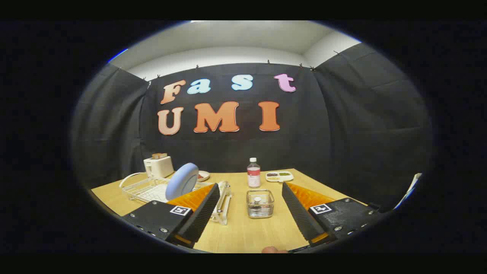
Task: Take the plate from the dish rack, then take the spoon from the basket and place it into the plate.
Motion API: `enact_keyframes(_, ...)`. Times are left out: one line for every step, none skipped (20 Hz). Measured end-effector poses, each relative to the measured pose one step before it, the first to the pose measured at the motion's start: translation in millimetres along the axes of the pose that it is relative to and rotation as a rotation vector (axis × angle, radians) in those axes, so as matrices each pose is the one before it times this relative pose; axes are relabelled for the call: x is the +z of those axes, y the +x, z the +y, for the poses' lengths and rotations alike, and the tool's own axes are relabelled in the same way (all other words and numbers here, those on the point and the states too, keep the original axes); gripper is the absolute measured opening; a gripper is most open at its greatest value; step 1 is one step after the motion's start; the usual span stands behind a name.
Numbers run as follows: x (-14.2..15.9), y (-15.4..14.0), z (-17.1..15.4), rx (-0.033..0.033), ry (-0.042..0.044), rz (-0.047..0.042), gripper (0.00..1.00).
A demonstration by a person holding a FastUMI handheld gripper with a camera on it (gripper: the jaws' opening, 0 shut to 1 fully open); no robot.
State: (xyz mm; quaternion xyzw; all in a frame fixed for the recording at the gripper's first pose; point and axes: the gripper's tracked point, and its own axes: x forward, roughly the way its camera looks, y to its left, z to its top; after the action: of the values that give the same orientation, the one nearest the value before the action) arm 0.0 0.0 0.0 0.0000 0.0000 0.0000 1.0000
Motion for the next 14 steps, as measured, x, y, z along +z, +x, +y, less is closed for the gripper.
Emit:
enact_keyframes(-0.99,-2.32,0.87,0.00001,0.01265,0.00366,0.98)
enact_keyframes(-1.13,-0.72,-1.57,-0.00554,0.00856,-0.00138,0.98)
enact_keyframes(-2.42,-0.71,-0.22,-0.00179,-0.00039,0.00406,0.98)
enact_keyframes(-2.15,0.4,0.78,-0.00354,-0.00761,0.00174,0.98)
enact_keyframes(-1.75,1.27,-2.14,-0.01078,-0.01103,0.00106,0.98)
enact_keyframes(-0.98,0.0,0.0,-0.00204,-0.01192,-0.00102,0.98)
enact_keyframes(-0.93,-0.4,1.28,0.00176,-0.00751,-0.00084,0.98)
enact_keyframes(-2.31,-0.62,1.12,0.00153,-0.00586,-0.00054,0.98)
enact_keyframes(-2.01,-0.19,0.46,0.0001,-0.00506,0.00368,0.98)
enact_keyframes(-1.76,-0.58,0.51,0.00237,-0.00177,0.00301,0.98)
enact_keyframes(-0.25,-0.99,1.27,0.00489,-0.0008,0.00036,0.98)
enact_keyframes(-0.63,-0.65,-0.45,0.00038,-0.00172,-0.00121,0.98)
enact_keyframes(-0.13,-0.52,-1.91,-0.00558,-0.00135,-0.00156,0.98)
enact_keyframes(-0.55,-0.06,-0.18,0.00052,0.00195,-0.00131,0.98)
